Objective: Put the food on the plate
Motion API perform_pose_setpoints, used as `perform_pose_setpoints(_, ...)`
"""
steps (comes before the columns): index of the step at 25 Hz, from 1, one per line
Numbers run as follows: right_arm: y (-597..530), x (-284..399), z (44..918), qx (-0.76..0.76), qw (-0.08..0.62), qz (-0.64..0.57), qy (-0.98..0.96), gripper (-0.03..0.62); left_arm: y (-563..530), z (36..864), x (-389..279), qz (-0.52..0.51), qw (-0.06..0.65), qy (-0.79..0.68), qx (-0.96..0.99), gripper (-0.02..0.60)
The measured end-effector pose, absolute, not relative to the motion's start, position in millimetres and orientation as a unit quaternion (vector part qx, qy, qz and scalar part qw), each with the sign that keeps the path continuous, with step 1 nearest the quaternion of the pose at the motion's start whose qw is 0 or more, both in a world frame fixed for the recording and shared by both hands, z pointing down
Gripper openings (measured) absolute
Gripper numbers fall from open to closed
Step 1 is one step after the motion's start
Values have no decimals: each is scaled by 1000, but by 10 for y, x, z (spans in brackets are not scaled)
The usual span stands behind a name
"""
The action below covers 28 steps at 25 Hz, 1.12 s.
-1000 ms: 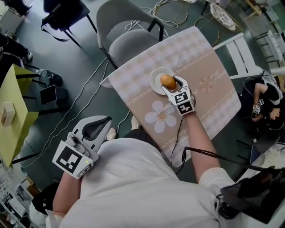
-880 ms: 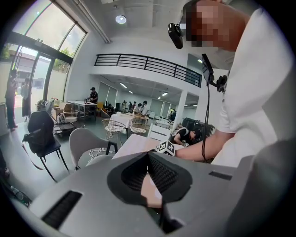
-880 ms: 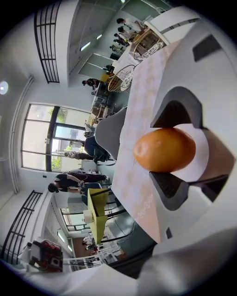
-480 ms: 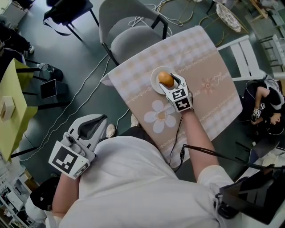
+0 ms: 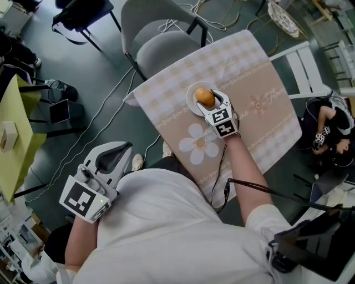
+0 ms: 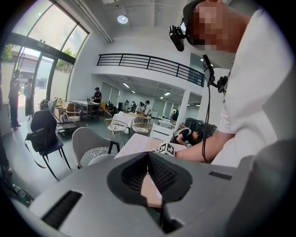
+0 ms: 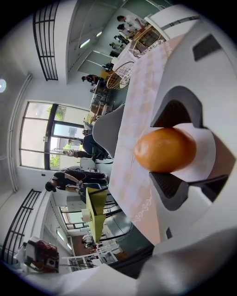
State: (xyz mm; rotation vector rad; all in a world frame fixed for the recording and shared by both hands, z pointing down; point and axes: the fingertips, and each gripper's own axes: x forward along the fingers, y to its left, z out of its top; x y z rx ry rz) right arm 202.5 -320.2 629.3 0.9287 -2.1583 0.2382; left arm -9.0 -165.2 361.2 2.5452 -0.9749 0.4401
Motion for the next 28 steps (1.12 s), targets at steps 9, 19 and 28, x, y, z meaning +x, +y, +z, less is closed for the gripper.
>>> perform_pose_setpoints(9, -3216, 2046, 6294, 367, 376, 103, -845, 311, -1667, 3599, -107, 156, 189, -345, 906, 9)
perform_pose_setpoints(19, -3231, 2028, 6262, 372, 371, 101, -845, 311, -1687, 3586, -128, 155, 192, -344, 906, 9)
perform_pose_setpoints(28, -3171, 2013, 6224, 377, 377, 96, -840, 314, -1640, 3592, -179, 147, 191, -338, 910, 9)
